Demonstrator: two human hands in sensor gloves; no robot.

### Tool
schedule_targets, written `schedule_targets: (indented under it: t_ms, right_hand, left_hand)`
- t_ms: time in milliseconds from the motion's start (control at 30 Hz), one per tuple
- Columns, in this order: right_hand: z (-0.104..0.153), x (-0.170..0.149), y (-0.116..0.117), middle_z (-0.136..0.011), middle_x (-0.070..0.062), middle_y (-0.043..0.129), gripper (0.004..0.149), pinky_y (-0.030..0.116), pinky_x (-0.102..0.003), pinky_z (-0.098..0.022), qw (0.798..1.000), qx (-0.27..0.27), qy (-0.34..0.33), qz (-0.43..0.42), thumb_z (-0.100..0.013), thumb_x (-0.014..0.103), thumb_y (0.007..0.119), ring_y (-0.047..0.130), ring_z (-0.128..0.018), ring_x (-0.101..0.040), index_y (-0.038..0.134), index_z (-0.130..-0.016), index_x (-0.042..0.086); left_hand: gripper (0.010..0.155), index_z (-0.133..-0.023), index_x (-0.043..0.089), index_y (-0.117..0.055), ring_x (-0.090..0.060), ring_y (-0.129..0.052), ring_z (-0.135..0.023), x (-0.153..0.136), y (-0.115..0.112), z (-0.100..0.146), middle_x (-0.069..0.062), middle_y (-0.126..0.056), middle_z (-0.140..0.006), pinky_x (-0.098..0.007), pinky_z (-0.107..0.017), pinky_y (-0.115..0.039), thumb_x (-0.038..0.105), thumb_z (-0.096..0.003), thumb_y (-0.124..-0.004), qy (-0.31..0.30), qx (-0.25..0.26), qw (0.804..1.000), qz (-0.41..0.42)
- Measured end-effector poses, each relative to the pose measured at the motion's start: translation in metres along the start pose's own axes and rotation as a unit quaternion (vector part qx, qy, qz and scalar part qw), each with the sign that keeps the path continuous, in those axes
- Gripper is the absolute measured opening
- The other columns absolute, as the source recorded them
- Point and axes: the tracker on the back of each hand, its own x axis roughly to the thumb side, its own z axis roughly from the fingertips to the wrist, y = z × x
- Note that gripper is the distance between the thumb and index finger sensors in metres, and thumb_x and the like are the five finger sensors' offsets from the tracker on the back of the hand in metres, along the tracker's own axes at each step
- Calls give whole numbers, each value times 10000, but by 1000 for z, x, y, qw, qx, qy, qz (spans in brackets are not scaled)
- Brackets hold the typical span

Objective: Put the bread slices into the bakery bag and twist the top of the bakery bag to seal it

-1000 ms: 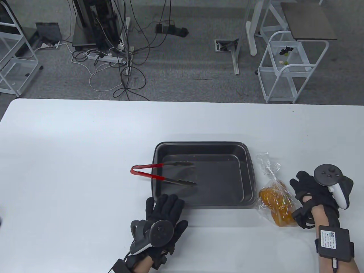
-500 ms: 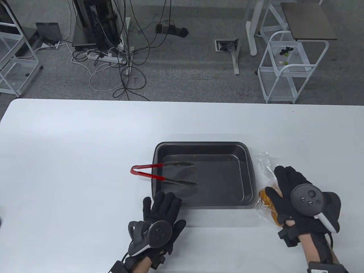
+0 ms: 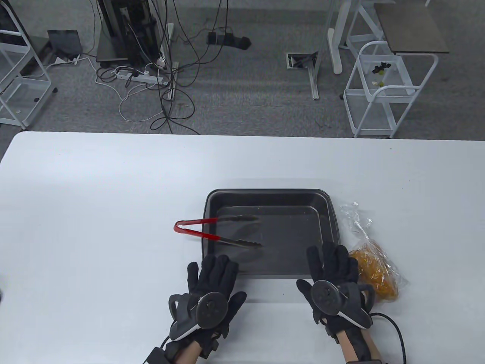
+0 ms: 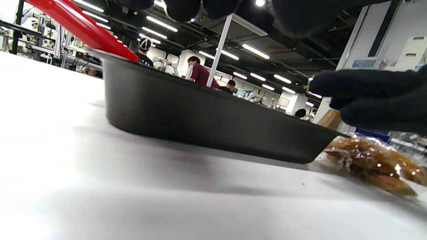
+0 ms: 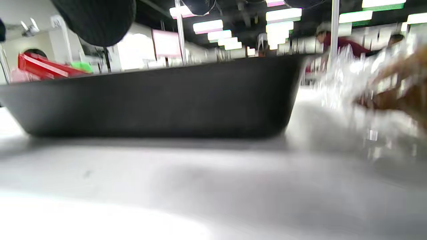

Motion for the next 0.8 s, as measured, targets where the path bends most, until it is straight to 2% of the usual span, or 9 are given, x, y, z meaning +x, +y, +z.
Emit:
schedule_targets:
  t_ms: [33,167,500,800]
  right_hand:
    - [0,0,1,-1130,-342,208,867,263,-773,-657,1000,15,2,3,-466,538,724,275,-980,-680,339,-1122,124]
    - [-1,0,2,-1132,-344,244,864,278,-774,-655,1000,-2,-17,20,-458,544,725,295,-980,-679,363,-1120,124]
    - [-5,-10,9,-1127,-357,226,877,250,-776,-649,999,32,1,1,-461,568,697,241,-985,-670,348,-1124,113]
    - [-4,-5,8,-1125,-363,244,875,258,-777,-646,1000,31,0,8,-459,567,698,259,-978,-680,352,-1121,111]
  left_hand:
    - [790,-1119,248,-407,-497,-401,-1134,0,0,0,-112,-404,-1215,-718,-795,-223,613,-483,-701,1,-1,1000,-3]
    - [826,-1126,247,-365,-504,-364,-1138,2,-5,-4,-119,-373,-1222,-721,-793,-203,639,-477,-694,1,-19,1000,-14]
    - [881,-1124,237,-326,-517,-318,-1133,0,-15,-8,-125,-344,-1222,-721,-785,-183,652,-461,-732,5,-50,998,-34]
    - [869,-1123,233,-329,-510,-328,-1133,0,-10,-5,-126,-342,-1219,-719,-787,-190,639,-467,-730,4,-38,999,-28]
